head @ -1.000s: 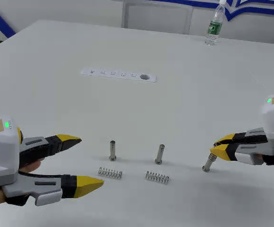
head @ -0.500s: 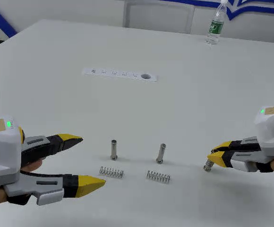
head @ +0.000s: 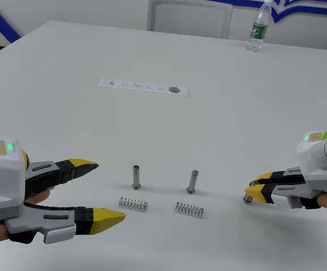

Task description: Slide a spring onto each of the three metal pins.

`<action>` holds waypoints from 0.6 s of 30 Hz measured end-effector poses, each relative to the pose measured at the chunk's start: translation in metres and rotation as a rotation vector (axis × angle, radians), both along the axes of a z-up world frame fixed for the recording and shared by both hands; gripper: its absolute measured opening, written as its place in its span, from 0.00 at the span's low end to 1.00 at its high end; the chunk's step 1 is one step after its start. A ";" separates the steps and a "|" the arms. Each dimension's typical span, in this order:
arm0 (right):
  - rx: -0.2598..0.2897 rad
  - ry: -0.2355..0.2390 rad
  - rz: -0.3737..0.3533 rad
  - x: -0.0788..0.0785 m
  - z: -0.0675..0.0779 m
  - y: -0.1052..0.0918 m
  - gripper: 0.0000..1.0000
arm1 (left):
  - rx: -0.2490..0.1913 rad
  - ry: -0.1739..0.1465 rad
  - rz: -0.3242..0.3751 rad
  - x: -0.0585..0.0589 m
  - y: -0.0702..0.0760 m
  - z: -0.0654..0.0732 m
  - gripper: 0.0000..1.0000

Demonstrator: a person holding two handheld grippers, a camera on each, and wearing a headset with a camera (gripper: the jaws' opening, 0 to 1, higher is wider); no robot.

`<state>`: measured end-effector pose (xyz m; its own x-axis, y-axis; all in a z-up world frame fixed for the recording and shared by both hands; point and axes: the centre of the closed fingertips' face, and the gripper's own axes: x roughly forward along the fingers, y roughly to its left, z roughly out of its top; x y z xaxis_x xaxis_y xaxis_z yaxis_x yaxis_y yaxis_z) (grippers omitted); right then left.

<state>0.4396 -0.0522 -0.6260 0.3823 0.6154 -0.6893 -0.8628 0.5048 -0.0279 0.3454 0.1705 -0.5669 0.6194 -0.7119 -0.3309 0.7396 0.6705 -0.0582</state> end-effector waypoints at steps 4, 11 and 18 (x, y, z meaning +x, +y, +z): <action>0.012 0.002 -0.005 0.000 0.002 0.001 0.14 | -0.002 -0.004 0.000 0.001 0.000 0.001 0.69; 0.015 -0.022 -0.004 -0.002 0.013 0.001 0.21 | -0.002 -0.003 -0.002 0.000 -0.001 0.001 0.69; 0.036 -0.084 0.034 -0.004 0.041 0.015 0.23 | 0.000 -0.004 -0.004 0.001 -0.002 0.001 0.69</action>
